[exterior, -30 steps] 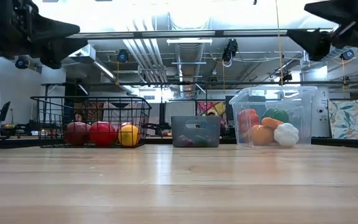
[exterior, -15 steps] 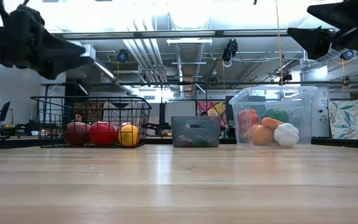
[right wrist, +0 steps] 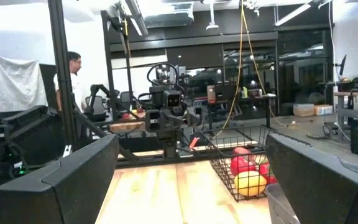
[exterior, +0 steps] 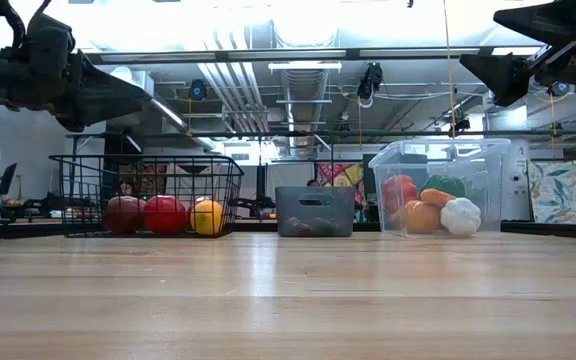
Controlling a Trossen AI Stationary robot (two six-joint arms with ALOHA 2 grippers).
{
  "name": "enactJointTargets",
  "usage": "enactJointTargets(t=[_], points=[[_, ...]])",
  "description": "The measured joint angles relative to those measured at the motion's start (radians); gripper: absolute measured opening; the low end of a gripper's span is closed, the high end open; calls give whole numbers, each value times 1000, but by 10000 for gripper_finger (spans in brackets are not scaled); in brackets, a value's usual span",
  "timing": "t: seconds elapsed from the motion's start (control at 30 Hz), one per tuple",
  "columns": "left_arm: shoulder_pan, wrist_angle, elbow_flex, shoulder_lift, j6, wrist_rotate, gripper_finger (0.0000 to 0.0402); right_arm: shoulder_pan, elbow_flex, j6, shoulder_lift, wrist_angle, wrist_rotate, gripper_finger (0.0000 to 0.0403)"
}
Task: Sort produce into baskets
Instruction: Return to Home Position
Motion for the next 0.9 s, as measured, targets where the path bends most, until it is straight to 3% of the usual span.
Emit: enactJointTargets(t=[0.9], points=[[0, 1, 2, 45, 1, 1, 232, 0, -1, 0, 0, 0, 2, 396]])
